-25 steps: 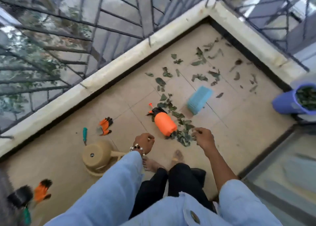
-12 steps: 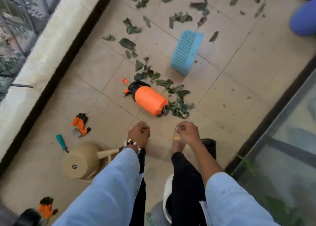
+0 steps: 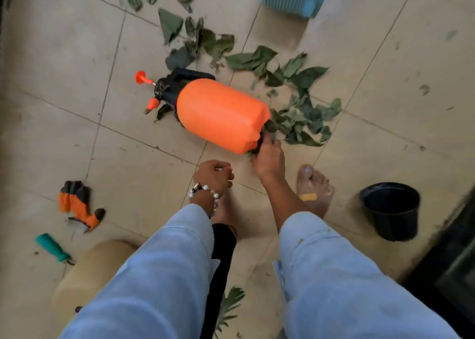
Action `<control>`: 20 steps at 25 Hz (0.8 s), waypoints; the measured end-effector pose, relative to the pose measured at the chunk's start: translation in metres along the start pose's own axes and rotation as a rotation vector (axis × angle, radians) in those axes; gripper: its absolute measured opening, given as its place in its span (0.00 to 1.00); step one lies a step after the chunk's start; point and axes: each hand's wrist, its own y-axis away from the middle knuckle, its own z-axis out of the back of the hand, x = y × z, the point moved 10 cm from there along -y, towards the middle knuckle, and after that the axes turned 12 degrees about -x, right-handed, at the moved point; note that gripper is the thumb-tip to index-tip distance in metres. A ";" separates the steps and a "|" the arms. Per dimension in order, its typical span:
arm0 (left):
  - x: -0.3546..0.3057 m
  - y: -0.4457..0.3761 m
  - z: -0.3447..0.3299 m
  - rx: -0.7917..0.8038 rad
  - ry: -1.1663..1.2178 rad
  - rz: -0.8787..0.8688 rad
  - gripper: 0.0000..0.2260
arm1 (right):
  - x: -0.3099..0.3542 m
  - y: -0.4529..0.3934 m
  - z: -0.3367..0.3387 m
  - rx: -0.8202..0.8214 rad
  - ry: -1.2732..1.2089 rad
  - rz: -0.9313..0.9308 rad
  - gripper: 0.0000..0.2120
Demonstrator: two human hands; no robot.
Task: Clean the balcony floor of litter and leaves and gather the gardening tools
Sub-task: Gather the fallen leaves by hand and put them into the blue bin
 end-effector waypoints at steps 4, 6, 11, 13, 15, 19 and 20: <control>0.038 -0.023 -0.030 0.067 -0.016 0.064 0.03 | 0.001 -0.009 -0.031 -0.093 0.100 0.085 0.34; 0.060 -0.030 -0.043 0.110 -0.079 0.075 0.06 | 0.000 -0.014 -0.026 -0.197 0.140 0.146 0.24; 0.046 -0.012 -0.065 0.121 0.177 0.182 0.09 | -0.046 -0.025 0.007 -0.262 -0.192 0.015 0.12; 0.037 0.000 -0.076 0.135 0.265 0.248 0.12 | -0.056 -0.019 0.004 -0.035 -0.429 -0.070 0.07; 0.032 0.018 -0.093 0.203 0.416 0.358 0.19 | -0.045 0.002 -0.005 0.273 -0.475 -0.035 0.07; 0.037 0.022 -0.102 0.134 0.666 0.512 0.16 | -0.021 0.045 -0.019 0.670 -0.329 0.207 0.10; 0.041 0.019 -0.097 0.069 0.698 0.521 0.15 | -0.022 0.045 -0.020 0.720 -0.403 0.159 0.10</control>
